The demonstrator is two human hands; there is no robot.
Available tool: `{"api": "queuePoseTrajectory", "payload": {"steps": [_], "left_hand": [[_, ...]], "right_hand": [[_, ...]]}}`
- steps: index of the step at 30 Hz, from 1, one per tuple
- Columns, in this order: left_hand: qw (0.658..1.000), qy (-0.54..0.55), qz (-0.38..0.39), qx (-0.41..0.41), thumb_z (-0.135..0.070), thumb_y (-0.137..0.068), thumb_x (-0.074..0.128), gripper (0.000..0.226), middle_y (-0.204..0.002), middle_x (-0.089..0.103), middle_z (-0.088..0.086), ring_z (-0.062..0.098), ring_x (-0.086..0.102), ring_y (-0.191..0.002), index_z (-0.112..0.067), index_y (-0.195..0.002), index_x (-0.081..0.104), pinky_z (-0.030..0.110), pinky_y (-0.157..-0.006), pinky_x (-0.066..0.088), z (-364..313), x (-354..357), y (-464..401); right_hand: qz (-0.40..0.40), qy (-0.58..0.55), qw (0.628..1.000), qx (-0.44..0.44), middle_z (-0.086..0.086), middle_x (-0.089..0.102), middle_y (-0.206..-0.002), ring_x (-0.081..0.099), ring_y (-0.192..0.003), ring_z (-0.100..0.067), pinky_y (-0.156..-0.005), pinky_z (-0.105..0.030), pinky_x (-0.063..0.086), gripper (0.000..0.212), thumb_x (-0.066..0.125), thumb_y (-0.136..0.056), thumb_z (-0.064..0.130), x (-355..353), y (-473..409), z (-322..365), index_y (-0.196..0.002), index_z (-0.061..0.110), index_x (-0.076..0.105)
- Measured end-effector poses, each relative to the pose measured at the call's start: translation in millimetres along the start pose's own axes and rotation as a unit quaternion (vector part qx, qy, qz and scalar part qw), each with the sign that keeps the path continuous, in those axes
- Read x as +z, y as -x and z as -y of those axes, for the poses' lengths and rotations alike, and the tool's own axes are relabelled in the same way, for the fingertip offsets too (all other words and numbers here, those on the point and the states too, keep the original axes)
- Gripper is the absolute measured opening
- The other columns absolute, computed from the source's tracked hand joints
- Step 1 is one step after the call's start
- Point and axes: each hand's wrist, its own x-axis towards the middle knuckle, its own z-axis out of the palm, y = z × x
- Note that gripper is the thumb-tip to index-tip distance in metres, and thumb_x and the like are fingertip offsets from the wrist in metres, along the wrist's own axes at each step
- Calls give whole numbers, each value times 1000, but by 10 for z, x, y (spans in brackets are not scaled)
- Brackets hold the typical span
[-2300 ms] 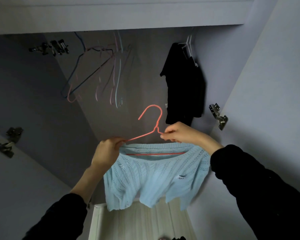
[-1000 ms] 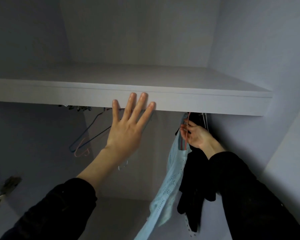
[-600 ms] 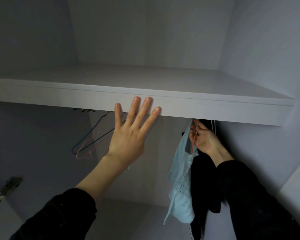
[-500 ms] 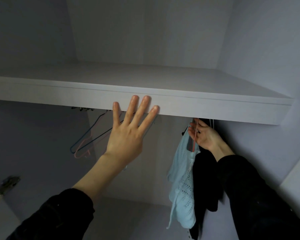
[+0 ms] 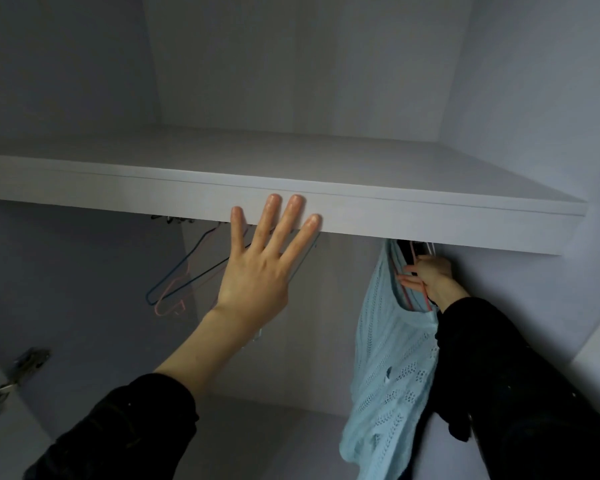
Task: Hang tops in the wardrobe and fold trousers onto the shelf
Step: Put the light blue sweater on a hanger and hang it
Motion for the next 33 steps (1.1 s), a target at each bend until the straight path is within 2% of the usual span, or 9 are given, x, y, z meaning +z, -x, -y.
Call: {"api": "queuePoseTrajectory", "payload": {"steps": [2, 5, 8, 14, 18, 21, 25, 29, 33], "left_hand": [[1000, 1, 15, -3, -4, -66, 64, 117, -152, -29, 6, 31, -23, -141, -23, -147, -19, 64, -109, -7, -6, -9, -4], [1000, 10, 25, -8, -2, -68, 60, 114, -155, -22, 6, 31, -26, -140, -23, -147, -19, 65, -109, -6, -10, -42, -26], [997, 56, 31, -31, 0, -70, 58, 104, -158, -7, 8, 30, -18, -142, -21, -150, -5, 63, -111, -2, -80, -118, 27], [966, 173, 120, -150, -4, -76, 52, 83, -157, 11, 15, 31, 1, -144, -15, -149, 12, 53, -113, 5, -427, -117, 1185], [933, 179, 217, -225, -15, -77, 33, 58, -138, 47, 22, 41, 43, -128, -6, -132, 49, 53, -101, 35, -485, -248, 2246], [893, 172, 282, -304, -19, -76, 33, 52, -119, 63, 16, 36, 61, -110, -7, -117, 62, 45, -83, 52, -407, -571, 3136], [840, 149, 318, -414, -20, -78, 37, 44, -106, 68, 4, 22, 68, -94, -14, -111, 66, 30, -69, 55, -271, -1269, 4042], [761, 131, 317, -551, -5, -85, 51, 45, -126, 59, 10, 29, 57, -115, -9, -129, 54, 37, -91, 47, -258, -2075, 4972], [687, 65, 307, -656, -15, -96, 37, 44, -137, 49, 8, 27, 46, -126, -11, -140, 40, 33, -98, 39, -386, -3068, 5856]], "right_hand": [[-52, 143, 987, -44, -22, 51, -134, 58, -110, -37, -78, -40, 51, 43, 38, -94, -4, -7, 38, -14, -137, 3, 43], [-65, 360, 917, -161, -17, 39, -146, 41, -131, -35, -104, -37, 35, 57, 44, -91, 2, 69, 304, -123, -146, 8, 31], [-53, 378, 885, -268, -19, 31, -149, 32, -136, -35, -109, -33, 26, 56, 48, -92, 6, 208, 723, -412, -146, 5, 31], [87, 338, 899, -266, -14, 54, -132, 50, -122, -28, -101, -31, 36, 37, 48, -94, 9, 605, 1673, -1148, -131, 5, 51], [221, 400, 856, -242, -14, 65, -118, 59, -112, -28, -92, -29, 40, 30, 49, -95, 11, 920, 2124, -1592, -122, 7, 59], [353, 424, 801, -234, -13, 67, -113, 62, -107, -26, -87, -25, 41, 27, 50, -95, 11, 1282, 2671, -1951, -118, 6, 62], [494, 439, 715, -228, -12, 66, -113, 62, -105, -25, -78, -20, 41, 27, 48, -96, 10, 1714, 3479, -2391, -119, 5, 60], [595, 459, 611, -249, -8, 67, -116, 61, -109, -23, -92, -27, 44, 29, 48, -96, 17, 2118, 4495, -2838, -121, 10, 60], [683, 476, 487, -267, -3, 64, -121, 55, -114, -19, -95, -27, 41, 33, 43, -97, 22, 2287, 5723, -3195, -127, 15, 55]]}}
